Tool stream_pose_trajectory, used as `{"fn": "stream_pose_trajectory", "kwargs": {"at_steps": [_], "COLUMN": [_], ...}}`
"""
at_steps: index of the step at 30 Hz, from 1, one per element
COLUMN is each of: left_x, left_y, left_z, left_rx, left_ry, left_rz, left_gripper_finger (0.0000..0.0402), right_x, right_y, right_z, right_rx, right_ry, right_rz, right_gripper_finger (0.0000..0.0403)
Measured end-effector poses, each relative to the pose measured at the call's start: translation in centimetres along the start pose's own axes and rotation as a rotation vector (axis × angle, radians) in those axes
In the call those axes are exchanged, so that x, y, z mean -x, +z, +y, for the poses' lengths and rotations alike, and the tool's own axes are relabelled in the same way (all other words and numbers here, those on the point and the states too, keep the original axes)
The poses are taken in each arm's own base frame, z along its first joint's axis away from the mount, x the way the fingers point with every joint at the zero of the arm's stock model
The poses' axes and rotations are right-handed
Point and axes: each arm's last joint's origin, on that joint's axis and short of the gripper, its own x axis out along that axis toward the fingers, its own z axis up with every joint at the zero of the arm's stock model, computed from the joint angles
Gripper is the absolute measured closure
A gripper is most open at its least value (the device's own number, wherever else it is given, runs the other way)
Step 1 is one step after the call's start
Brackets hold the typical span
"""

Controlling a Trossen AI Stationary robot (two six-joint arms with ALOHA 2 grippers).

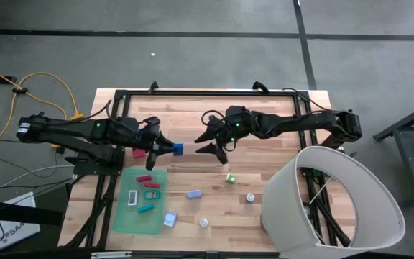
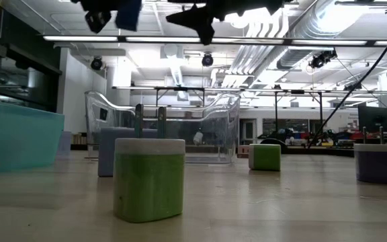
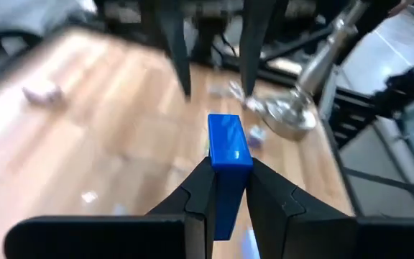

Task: Pick & Place Office items
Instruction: Put the dark blue digital clock into the green bin

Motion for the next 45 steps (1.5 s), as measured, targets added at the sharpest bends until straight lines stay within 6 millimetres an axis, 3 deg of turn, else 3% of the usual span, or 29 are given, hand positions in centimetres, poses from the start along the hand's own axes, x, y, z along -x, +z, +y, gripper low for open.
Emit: {"fn": "stream_pose_trajectory", "kwargs": {"at_steps": [6,13,22,28,34,45], "left_x": [0.0,0.4,0.9,0.2,-0.8,-3.3], "left_y": [-1.4,-3.5,-5.2,-6.7,-8.9,-11.9], "left_z": [-0.8,-1.7,-3.1,-4.3,-4.8,-5.9], "left_rx": [0.129,0.245,0.286,0.233,0.249,0.178], "left_ry": [-0.102,-0.076,-0.126,-0.127,-0.008,0.106], "left_rz": [0.16,0.364,0.544,0.662,0.845,0.992], "left_gripper_finger": [0.0349,0.0349,0.0349,0.0349,0.0349,0.0349], "right_x": [0.1,-0.1,-0.5,-0.7,-0.9,-1.1], "right_y": [-0.4,-0.8,-1.7,-2.3,-2.5,-2.8], "right_z": [0.3,1.1,2.2,3.3,4.3,5.4], "right_rx": [-0.012,-0.025,-0.027,-0.017,-0.028,-0.017], "right_ry": [-0.002,0.011,-0.047,-0.071,-0.049,-0.046], "right_rz": [0.044,0.084,0.143,0.172,0.179,0.184], "right_gripper_finger": [0.0224,0.0224,0.0224,0.0224,0.0224,0.0224]}}
